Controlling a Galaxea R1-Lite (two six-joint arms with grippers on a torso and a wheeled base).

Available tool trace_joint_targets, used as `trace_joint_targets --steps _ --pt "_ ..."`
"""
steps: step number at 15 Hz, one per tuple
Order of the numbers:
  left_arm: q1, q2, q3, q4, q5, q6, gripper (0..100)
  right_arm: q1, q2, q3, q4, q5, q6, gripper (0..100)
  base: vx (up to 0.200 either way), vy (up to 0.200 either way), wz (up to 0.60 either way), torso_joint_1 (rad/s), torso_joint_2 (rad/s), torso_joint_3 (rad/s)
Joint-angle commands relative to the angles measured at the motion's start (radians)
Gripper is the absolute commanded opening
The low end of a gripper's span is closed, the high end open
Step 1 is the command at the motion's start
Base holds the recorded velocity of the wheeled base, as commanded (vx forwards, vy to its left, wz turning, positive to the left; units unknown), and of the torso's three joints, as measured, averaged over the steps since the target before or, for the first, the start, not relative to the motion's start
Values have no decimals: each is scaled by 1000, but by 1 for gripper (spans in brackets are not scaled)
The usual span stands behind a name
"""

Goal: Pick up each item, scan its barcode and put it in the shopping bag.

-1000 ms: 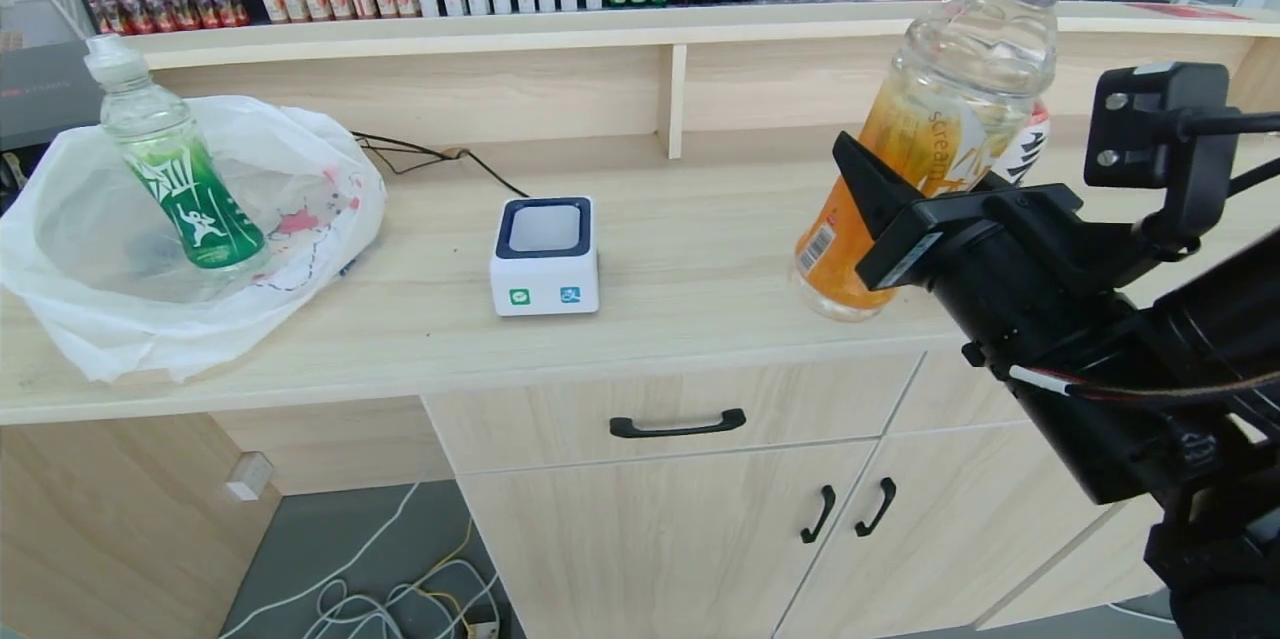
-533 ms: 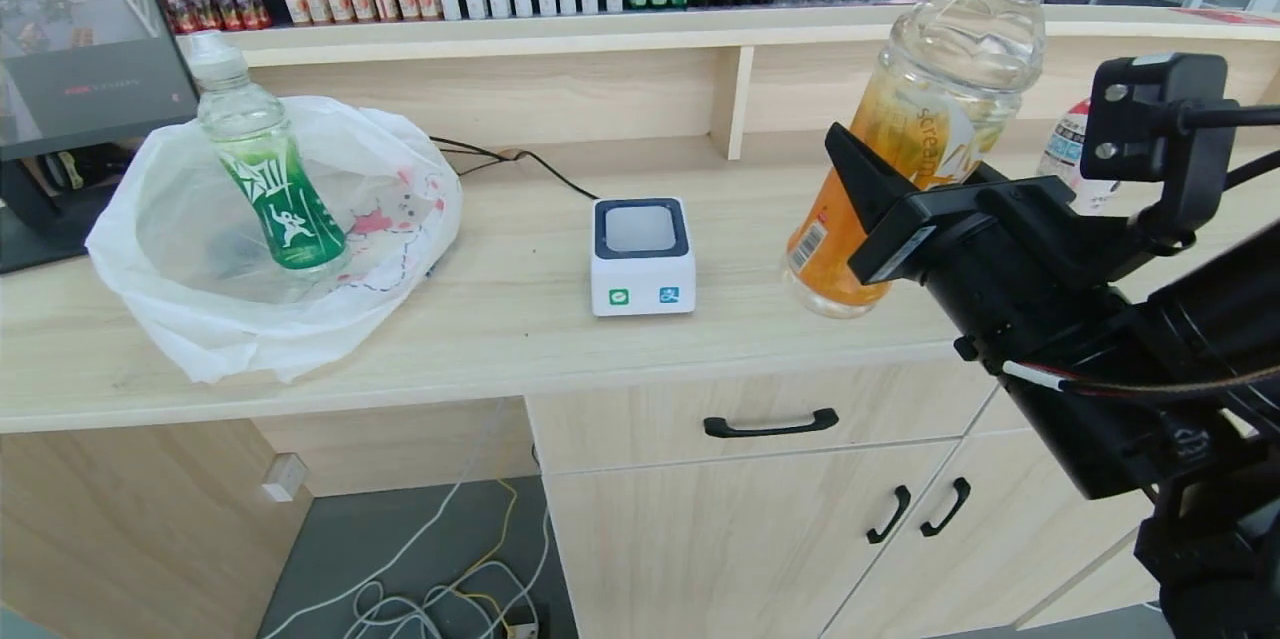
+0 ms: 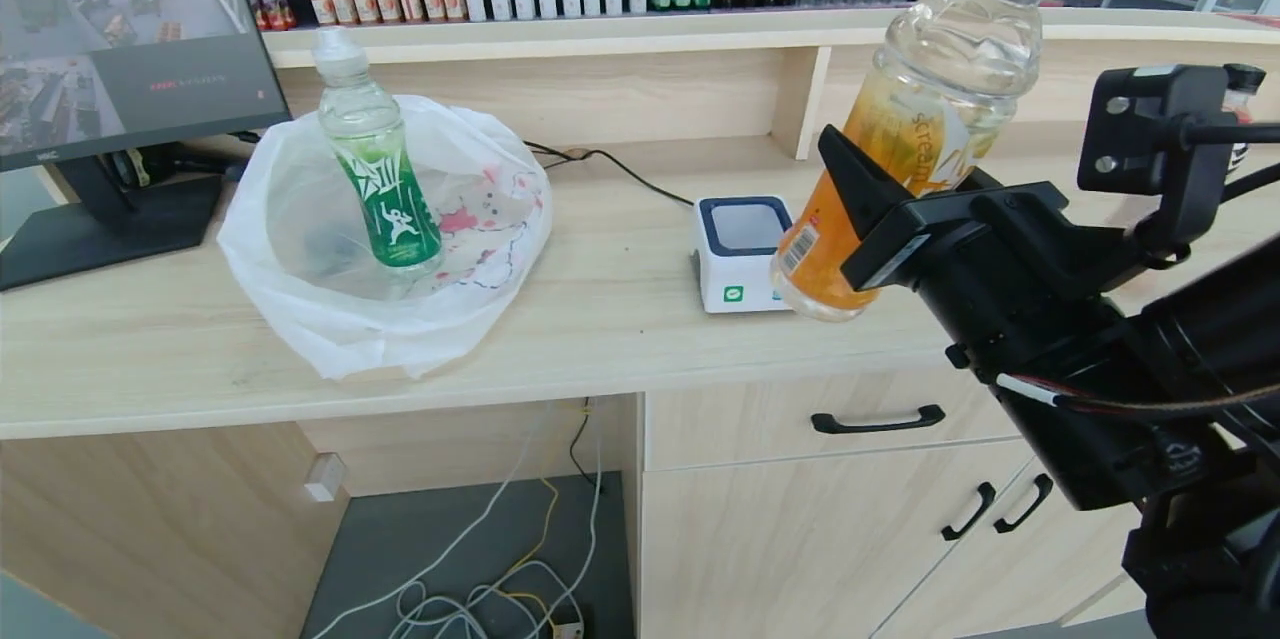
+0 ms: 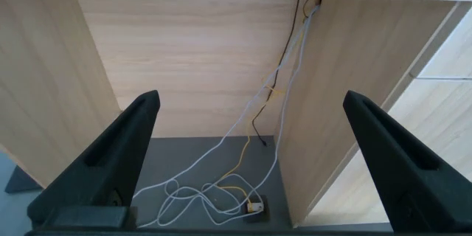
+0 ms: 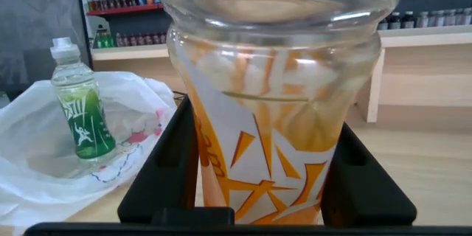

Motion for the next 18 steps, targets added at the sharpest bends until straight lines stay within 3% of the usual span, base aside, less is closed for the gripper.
trace_joint_targets --steps 1,4,10,15,18 --pt "0 0 0 0 0 0 100 2 13 -20 -1 14 -4 0 0 0 0 0 0 0" --pt "0 0 0 0 0 0 100 2 12 -79 74 81 -53 0 0 0 0 0 0 0" --pt "0 0 0 0 0 0 100 -9 55 -338 276 181 -170 0 0 0 0 0 0 0" --pt "1 0 0 0 0 0 100 -26 62 -364 304 284 -253 0 0 0 0 0 0 0" --pt "0 0 0 0 0 0 100 -89 64 -370 304 382 -351 0 0 0 0 0 0 0"
